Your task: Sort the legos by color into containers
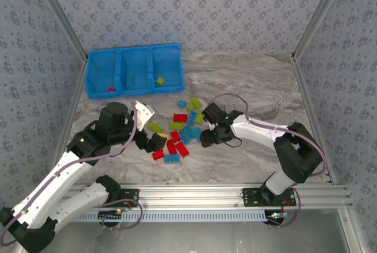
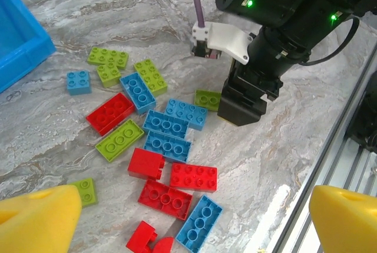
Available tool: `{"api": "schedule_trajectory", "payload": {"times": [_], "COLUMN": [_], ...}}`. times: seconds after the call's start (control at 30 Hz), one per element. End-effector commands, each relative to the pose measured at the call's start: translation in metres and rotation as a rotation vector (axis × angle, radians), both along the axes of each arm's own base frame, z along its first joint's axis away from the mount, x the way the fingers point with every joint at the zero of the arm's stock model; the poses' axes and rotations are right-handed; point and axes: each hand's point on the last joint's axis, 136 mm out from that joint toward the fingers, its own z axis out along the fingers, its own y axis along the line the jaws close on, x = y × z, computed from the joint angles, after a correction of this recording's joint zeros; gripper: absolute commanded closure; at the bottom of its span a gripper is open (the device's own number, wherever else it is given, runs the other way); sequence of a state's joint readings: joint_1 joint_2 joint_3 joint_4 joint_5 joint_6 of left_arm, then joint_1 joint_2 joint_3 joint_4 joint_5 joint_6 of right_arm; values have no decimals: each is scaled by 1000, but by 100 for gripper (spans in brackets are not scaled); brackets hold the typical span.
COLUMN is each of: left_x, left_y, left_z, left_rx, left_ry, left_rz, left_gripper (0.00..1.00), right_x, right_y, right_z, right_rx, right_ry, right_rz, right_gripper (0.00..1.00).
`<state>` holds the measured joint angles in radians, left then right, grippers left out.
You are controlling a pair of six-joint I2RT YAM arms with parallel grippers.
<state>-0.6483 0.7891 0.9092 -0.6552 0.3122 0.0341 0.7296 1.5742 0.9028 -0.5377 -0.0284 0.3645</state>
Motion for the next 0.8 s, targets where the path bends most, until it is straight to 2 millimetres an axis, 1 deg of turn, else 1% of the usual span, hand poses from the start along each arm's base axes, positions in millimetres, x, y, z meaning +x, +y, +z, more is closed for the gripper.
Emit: {"api": "schedule_trajectory", "payload": {"times": [0.0, 0.1, 0.3, 0.37, 0.43, 0.5, 0.57, 0.6, 0.7, 0.77], "left_x": [-6, -6, -4, -4, -3, -1, 5, 9, 26, 38], "left_y": [-4, -3, 3, 5, 7, 9, 15, 19, 38, 55], "left_z": [0, 2, 3, 3, 4, 5, 7, 9, 13, 15], "left_rx": [0, -1, 6, 8, 10, 12, 18, 19, 24, 37], "left_ry": [-13, -30, -54, -63, -75, -89, -112, -122, -162, -184], "left_rz": [-54, -56, -23, -13, -2, 10, 54, 89, 236, 353], "left_gripper": [1, 1, 1, 1, 1, 1, 1, 1, 1, 1], "right_x": [-2, 4, 18, 20, 22, 26, 33, 38, 59, 79], "right_y": [0, 4, 6, 5, 3, 2, 6, 10, 33, 62], "right_z": [-12, -14, -14, -12, -4, 13, 43, 62, 123, 165], "right_rx": [-36, -45, -137, -158, -168, -161, -107, -70, 42, 128], "right_ry": [-7, -21, -62, -81, -107, -150, -221, -264, -408, -510], "right_rz": [27, 25, 32, 29, 18, -6, -35, -45, -42, -11], "right_gripper": [31, 38, 56, 60, 65, 69, 71, 71, 71, 71]}}
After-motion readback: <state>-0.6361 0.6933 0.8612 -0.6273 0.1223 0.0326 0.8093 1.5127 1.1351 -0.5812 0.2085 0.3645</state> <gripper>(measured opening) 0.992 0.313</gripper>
